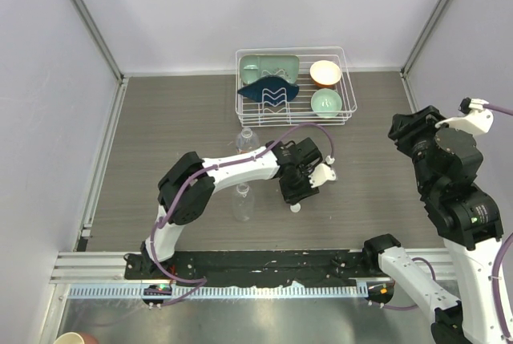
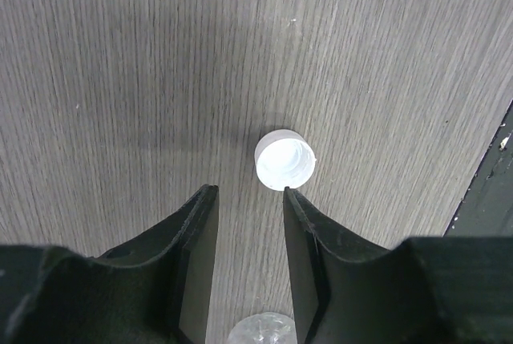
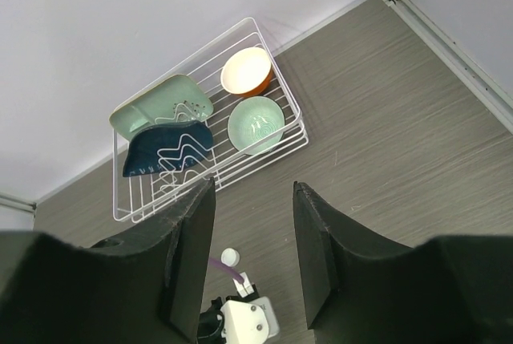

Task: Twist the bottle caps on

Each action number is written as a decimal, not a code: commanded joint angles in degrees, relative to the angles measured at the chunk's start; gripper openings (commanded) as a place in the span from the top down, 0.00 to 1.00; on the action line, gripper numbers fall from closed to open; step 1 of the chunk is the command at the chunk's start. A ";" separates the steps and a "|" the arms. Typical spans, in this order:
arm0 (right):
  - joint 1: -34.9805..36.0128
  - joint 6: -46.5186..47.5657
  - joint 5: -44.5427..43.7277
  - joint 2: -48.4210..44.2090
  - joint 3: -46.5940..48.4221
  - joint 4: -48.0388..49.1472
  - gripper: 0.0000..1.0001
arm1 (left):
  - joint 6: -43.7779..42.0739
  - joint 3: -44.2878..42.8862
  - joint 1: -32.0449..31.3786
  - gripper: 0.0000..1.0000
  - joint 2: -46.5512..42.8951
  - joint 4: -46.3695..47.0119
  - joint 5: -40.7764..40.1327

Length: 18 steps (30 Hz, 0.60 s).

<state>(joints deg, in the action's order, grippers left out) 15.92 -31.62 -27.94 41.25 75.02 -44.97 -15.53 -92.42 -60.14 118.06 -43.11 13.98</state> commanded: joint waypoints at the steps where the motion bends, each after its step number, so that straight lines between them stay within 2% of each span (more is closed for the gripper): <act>1: -0.01 -0.99 0.43 -0.30 -0.66 2.52 0.51 | 0.41 0.22 -0.07 0.59 0.24 2.50 0.35; 15: 0.07 -0.73 0.35 -0.47 -1.46 2.61 0.50 | -0.38 0.75 -1.56 0.59 2.88 4.53 -1.93; 18: 0.07 -0.99 0.43 -0.56 -1.90 2.87 0.50 | -0.82 1.45 -2.35 0.68 3.49 5.93 -3.86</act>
<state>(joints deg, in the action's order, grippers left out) 15.92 -31.88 -27.75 41.10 73.58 -44.62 -15.51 -91.68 -61.19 121.12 -40.23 12.60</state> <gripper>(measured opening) 0.494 0.374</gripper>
